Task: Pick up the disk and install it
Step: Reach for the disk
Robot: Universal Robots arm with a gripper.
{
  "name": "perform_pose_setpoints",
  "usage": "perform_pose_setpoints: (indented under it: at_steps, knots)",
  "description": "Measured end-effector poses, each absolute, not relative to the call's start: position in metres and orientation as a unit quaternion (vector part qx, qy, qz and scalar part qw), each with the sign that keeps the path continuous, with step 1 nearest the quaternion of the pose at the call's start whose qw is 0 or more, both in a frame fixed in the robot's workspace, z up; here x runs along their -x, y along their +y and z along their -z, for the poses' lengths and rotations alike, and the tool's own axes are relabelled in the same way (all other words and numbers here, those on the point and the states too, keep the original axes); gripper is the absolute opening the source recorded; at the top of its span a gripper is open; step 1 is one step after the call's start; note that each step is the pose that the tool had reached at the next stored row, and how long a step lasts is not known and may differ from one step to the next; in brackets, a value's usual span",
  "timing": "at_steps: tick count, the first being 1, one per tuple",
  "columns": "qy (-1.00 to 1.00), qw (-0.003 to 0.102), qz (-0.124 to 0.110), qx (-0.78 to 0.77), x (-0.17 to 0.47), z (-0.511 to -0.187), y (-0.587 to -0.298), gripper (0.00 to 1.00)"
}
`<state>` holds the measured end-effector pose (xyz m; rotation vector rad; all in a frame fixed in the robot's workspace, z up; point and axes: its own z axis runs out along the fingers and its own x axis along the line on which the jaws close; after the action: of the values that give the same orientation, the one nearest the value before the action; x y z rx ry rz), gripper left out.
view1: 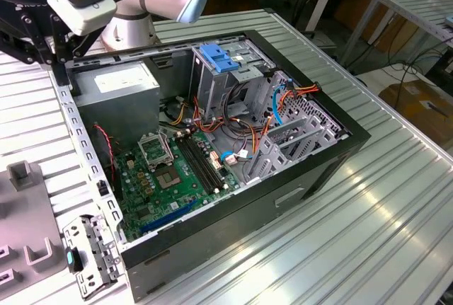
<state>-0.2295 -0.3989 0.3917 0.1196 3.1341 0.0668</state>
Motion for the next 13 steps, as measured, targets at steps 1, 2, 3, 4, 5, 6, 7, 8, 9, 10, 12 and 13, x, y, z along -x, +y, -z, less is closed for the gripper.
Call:
perform_pose_setpoints:
  at_steps: [1,2,3,4,5,6,7,8,9,10,12,13]
  knots:
    - [0.999,0.002,-0.021,-0.038,0.231,-0.392,-0.399,0.11]
    - [0.999,0.002,-0.021,-0.038,0.232,-0.392,-0.399,0.11]
    - [0.999,0.001,-0.021,-0.038,0.234,-0.392,-0.399,0.11]
    - [0.999,0.001,-0.021,-0.038,0.235,-0.392,-0.399,0.11]
    - [0.999,0.001,-0.021,-0.038,0.236,-0.392,-0.399,0.11]
    - [0.999,0.000,-0.021,-0.038,0.238,-0.392,-0.399,0.11]
    - [0.999,0.000,-0.021,-0.038,0.239,-0.392,-0.399,0.11]
    - [0.999,0.000,-0.021,-0.038,0.240,-0.391,-0.399,0.11]
    - [0.999,-0.001,-0.021,-0.038,0.241,-0.391,-0.399,0.11]
    - [0.999,-0.001,-0.021,-0.038,0.242,-0.391,-0.399,0.11]
    - [0.999,-0.001,-0.021,-0.038,0.245,-0.391,-0.399,0.11]
    - [0.999,-0.002,-0.021,-0.038,0.246,-0.391,-0.399,0.11]
